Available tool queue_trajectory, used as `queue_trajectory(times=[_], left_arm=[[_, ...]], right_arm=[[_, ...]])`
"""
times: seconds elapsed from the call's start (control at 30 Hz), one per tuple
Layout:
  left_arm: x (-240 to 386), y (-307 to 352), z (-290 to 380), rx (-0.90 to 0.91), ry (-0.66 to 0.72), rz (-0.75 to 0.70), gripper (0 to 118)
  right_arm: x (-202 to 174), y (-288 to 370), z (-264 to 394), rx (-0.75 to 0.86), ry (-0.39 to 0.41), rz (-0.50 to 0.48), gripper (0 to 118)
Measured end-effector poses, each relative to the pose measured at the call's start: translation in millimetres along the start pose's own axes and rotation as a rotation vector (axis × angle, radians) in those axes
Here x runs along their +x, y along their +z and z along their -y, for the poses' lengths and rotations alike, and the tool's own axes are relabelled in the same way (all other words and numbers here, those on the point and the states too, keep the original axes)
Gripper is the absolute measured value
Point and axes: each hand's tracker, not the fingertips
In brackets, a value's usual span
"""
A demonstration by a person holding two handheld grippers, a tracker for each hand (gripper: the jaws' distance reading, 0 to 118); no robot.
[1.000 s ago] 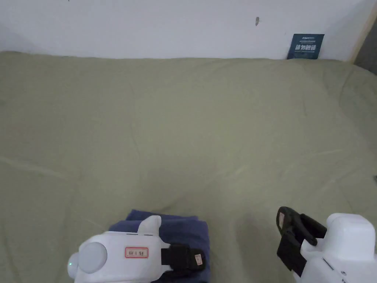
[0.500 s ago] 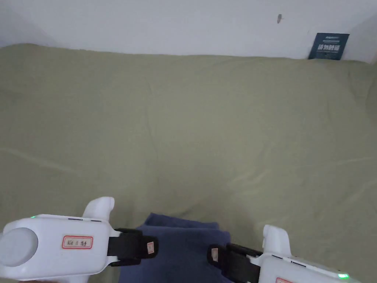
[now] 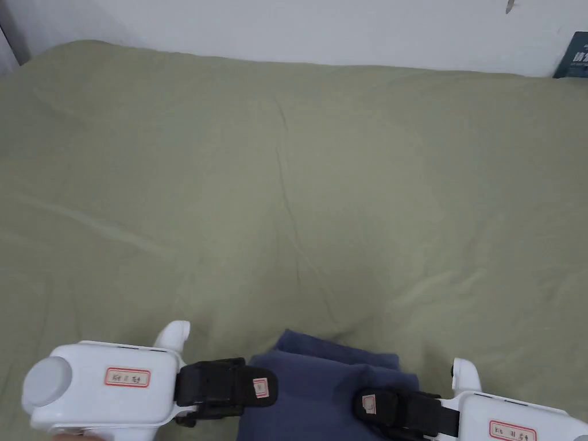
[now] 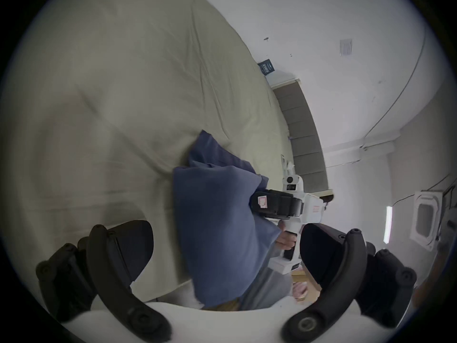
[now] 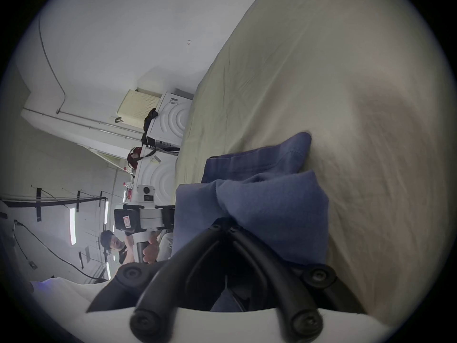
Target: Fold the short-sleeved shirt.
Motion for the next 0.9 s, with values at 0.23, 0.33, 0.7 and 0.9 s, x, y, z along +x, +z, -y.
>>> queue_trajectory(times=[0.23,0.33,0.7,0.9], left_arm=[[-1.9,-44.3,-4.5,-0.053,-0.051,0.048,113],[-0.2,-29.7,-9.8,0.004,-0.048,-0.084,22],[-49.1,163.3,-63.3,0.186,0.009,-0.223,22],[-90.1,288.8,-107.5,0.181,0.042,-0.377,22]], right_arm=[[1.7,-0.8,0.6,0.005,-0.021,-0.014,2],[-15.2,1.2,0.9,0.013,0.040,0.055,2],[-77.3,13.8,-8.4,0.099,0.205,0.106,2],[-86.1,12.2,-19.7,0.135,0.228,0.163,2]])
